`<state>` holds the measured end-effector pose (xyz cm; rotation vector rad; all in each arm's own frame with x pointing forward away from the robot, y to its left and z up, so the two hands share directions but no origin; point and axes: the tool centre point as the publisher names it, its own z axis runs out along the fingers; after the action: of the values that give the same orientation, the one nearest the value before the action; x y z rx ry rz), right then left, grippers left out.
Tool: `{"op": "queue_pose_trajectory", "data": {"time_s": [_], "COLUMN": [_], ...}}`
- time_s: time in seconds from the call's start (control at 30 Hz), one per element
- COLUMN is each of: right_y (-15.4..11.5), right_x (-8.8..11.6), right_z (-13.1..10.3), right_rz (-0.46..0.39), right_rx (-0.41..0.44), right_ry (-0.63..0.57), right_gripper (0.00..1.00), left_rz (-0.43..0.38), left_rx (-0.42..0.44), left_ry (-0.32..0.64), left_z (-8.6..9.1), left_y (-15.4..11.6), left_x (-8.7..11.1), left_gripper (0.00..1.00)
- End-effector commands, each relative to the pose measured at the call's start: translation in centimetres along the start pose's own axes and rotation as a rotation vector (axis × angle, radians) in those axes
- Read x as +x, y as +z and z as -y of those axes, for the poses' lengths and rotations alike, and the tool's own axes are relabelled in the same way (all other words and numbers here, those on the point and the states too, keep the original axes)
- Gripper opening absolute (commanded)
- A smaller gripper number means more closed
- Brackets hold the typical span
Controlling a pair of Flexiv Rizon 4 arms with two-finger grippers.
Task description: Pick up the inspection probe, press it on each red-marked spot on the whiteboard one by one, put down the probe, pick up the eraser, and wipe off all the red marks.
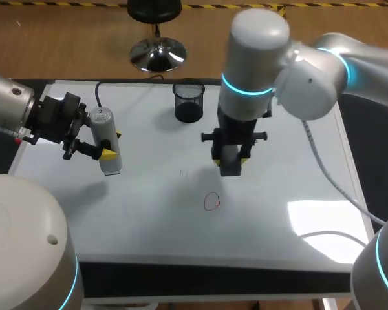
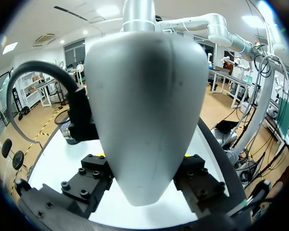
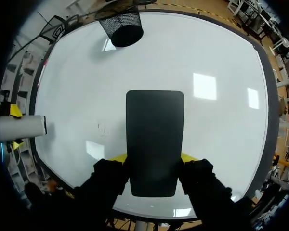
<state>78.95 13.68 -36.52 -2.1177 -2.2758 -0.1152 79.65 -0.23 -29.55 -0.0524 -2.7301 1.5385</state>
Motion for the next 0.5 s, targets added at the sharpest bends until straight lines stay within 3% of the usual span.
{"op": "queue_pose_trajectory", "data": {"time_s": [0.03, 0.5], "right_y": [-1.2, -1.8], "right_x": [-2.4, -7.9], "right_z": [1.1, 2.5], "right_rz": [-0.027, -0.017], "right_rx": [-0.013, -0.023], "right_ry": [-0.007, 0.025], "right_gripper": [0.00, 0.00], "left_rz": [0.001, 0.001], "left_rx": [0.000, 0.000], "left_ry": [0.002, 0.002], "left_z": [0.1, 0.1], "left_y": [-0.1, -0.1], "left_x": [0.1, 0.1], "left_gripper": [0.00, 0.00]}}
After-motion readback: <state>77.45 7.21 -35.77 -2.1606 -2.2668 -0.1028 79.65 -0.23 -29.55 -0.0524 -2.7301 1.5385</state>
